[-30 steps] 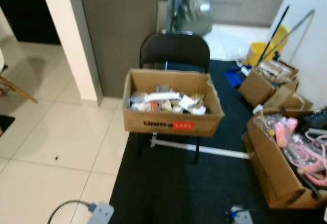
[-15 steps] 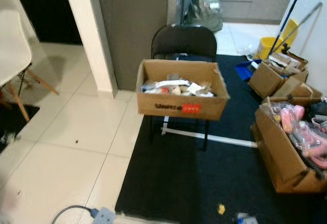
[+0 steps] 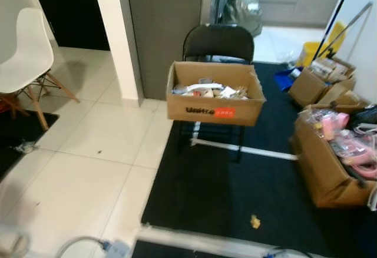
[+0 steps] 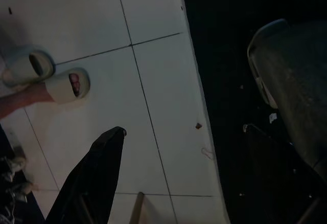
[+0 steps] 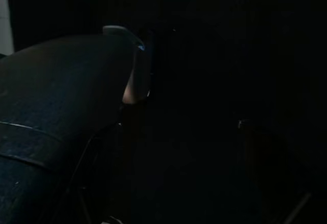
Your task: Picking trash to rubbish bin
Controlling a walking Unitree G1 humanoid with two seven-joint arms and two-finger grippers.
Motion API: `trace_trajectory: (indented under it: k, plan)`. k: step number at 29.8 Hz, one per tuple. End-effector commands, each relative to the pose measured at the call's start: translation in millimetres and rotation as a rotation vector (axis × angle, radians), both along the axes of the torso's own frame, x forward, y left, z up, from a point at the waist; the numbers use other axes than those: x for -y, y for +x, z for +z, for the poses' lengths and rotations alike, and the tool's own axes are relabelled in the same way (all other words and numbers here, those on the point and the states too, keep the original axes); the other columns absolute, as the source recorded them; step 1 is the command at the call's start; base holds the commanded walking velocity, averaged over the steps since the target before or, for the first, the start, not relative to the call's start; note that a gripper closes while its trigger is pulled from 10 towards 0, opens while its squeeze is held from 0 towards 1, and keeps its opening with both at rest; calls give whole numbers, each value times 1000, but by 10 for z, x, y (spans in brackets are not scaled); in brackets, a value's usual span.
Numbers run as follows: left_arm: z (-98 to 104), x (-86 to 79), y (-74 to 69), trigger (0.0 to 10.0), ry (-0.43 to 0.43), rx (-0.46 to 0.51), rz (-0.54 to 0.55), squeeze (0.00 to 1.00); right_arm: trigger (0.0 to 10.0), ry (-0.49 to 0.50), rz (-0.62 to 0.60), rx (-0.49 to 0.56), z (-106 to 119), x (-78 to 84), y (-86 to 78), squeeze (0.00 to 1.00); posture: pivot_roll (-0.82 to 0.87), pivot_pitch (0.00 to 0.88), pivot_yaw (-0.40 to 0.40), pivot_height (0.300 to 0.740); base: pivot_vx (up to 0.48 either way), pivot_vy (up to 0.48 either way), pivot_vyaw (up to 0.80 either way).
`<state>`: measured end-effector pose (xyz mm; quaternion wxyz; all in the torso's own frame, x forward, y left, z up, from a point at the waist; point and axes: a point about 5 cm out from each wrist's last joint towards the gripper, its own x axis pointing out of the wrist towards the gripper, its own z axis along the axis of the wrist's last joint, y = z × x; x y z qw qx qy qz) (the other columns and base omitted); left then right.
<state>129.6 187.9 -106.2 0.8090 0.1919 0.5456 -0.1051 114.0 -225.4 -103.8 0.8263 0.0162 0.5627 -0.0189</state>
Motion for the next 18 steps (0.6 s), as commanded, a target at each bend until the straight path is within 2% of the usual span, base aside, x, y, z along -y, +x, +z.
trace_trajectory:
  k: [1, 10, 18]
  plan:
    - [-53, 125, -130, 10000, -40, -53, -23, 0, 10000, 1, 23, -1, -3, -25, 8, 0, 37, 43, -16, 740, 0, 0, 0]
    - [-55, 132, -132, 10000, -44, -53, -26, 0, 10000, 6, 53, 11, 3, -41, 30, 0, 31, 51, -14, 740, 0, 0, 0]
    - [-55, 122, -137, 10000, -46, -56, -17, 0, 10000, 7, 84, -11, -9, -65, 9, 0, 25, 78, -9, 740, 0, 0, 783]
